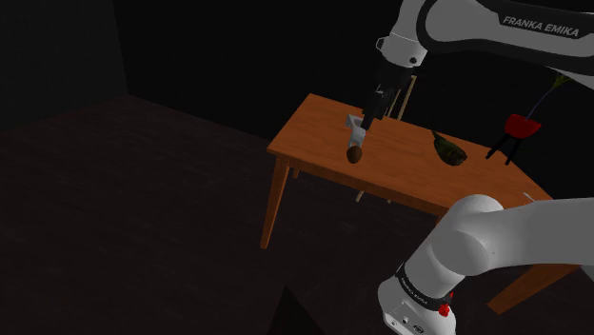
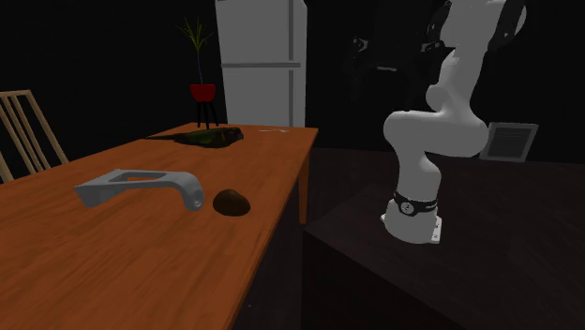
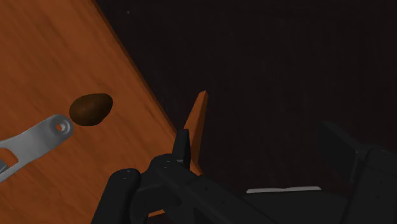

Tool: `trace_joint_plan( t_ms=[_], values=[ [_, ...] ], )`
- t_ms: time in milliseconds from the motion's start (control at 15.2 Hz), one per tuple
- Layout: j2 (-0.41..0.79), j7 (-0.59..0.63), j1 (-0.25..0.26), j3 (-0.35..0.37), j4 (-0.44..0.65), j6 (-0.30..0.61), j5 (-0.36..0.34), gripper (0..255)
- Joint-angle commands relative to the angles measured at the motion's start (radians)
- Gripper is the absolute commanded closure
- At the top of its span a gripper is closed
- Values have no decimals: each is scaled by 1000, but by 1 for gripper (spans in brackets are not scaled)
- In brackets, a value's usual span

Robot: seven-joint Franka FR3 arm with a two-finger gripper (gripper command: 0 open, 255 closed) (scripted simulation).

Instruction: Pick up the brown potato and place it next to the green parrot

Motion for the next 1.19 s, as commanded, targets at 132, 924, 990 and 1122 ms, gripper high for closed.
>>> trace_joint_plan(
  t_ms=[132,924,990,1122],
  values=[
    [30,49,-30,-2,-31,74,-9,0],
    [290,355,-218,-26,-124,498,-86,0],
    [316,382,-234,-28,-126,531,-94,0],
    [370,437,-266,-34,-125,594,-112,0]
  ],
)
